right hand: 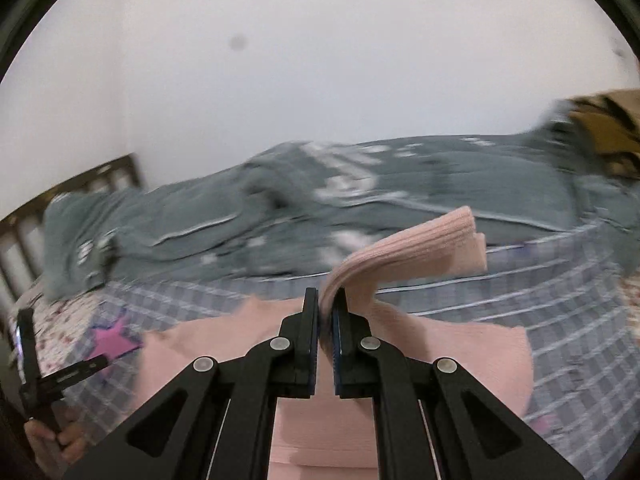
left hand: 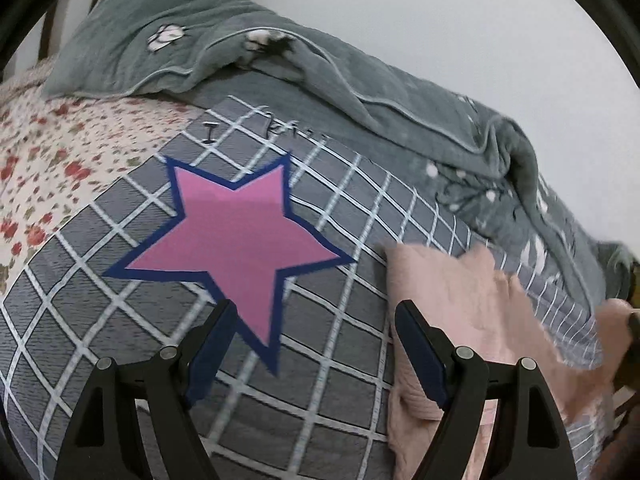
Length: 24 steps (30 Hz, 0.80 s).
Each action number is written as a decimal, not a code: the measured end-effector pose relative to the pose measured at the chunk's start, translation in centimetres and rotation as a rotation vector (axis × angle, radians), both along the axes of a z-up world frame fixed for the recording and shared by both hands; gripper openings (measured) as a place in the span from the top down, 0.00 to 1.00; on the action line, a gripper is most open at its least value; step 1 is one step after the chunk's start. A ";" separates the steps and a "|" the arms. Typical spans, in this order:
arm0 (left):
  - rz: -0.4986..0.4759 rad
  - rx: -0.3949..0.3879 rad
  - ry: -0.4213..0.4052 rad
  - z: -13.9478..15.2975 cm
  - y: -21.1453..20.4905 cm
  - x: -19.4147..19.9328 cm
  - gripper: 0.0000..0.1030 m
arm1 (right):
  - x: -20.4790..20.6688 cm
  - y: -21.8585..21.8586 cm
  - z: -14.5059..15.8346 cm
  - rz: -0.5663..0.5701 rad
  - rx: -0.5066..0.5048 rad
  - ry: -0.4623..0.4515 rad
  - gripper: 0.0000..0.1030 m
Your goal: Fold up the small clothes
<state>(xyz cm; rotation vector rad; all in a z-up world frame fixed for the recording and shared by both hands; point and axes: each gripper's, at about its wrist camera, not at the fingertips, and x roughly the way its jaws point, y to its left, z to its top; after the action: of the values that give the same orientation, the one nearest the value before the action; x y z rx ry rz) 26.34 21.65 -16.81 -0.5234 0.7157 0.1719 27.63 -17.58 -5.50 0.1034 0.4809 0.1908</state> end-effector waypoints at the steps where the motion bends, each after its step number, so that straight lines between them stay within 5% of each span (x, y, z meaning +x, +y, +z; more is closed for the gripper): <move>1: 0.002 -0.010 -0.003 0.0 0.3 -0.1 0.22 | 0.2 2.4 -0.4 0.040 0.000 0.014 0.95; 7: 0.011 -0.028 -0.007 -0.1 1.7 -0.2 0.22 | 1.3 13.1 -5.5 0.205 -0.051 0.161 0.94; 11: 0.000 -0.060 -0.005 -0.4 2.3 -0.1 0.22 | 2.3 15.4 -9.7 0.267 -0.092 0.306 0.86; 16: -0.053 -0.038 -0.010 -0.3 1.6 0.0 0.22 | 1.2 12.5 -9.3 0.221 -0.090 0.274 0.63; 24: -0.190 -0.069 -0.047 0.1 -1.6 0.7 0.22 | -0.2 3.4 -7.0 0.077 -0.122 0.204 0.59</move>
<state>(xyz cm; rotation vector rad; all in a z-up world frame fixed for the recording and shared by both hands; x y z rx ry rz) 27.06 20.08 -16.70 -0.5206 0.7230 -0.0430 27.40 -14.16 -12.51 -0.0153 0.6994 0.2266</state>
